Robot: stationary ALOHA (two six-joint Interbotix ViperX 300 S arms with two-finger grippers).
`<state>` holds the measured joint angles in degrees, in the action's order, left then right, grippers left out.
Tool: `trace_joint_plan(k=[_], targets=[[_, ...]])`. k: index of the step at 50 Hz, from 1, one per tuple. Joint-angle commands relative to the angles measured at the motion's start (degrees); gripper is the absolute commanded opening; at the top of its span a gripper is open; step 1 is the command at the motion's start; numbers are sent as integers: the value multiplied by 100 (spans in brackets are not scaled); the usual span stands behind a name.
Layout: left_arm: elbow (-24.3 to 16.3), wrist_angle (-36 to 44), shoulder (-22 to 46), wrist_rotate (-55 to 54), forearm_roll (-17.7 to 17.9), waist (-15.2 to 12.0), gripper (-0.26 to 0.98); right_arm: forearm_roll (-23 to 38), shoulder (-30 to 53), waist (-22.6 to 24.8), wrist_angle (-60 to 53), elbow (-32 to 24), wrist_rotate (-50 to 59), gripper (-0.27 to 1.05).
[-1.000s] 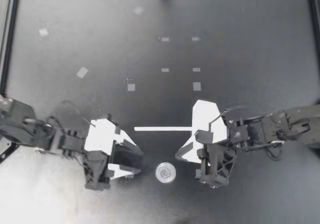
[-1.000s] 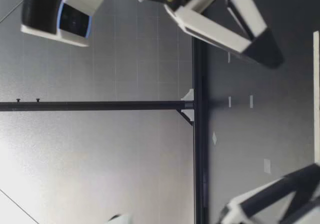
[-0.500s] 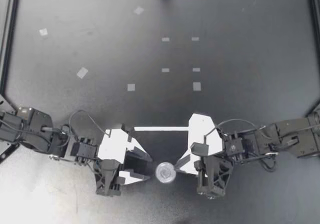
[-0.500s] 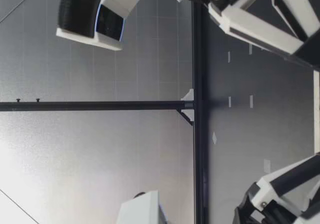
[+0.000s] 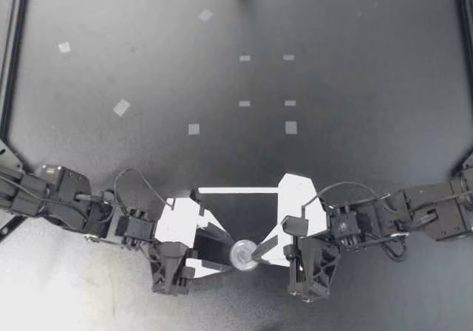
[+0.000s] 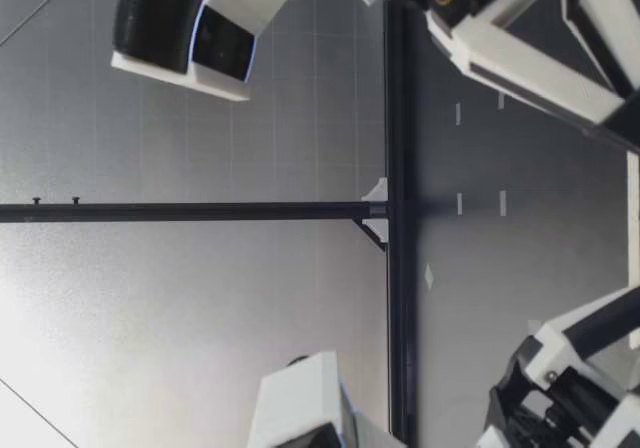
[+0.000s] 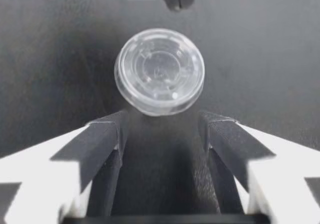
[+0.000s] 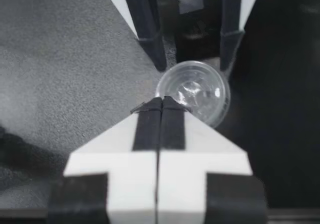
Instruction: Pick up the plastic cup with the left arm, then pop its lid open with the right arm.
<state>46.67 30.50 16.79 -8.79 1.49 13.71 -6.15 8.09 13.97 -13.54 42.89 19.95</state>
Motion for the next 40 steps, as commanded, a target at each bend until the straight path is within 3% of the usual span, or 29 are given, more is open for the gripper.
trace_joint_plan(k=[1,40], targets=[[-88,53,-70,-9,0,18,57,9,-18,62,-123,-158,9,-7],[-246,220,132,44,0,26,57,26,325,35,-149,-158,158,-7]])
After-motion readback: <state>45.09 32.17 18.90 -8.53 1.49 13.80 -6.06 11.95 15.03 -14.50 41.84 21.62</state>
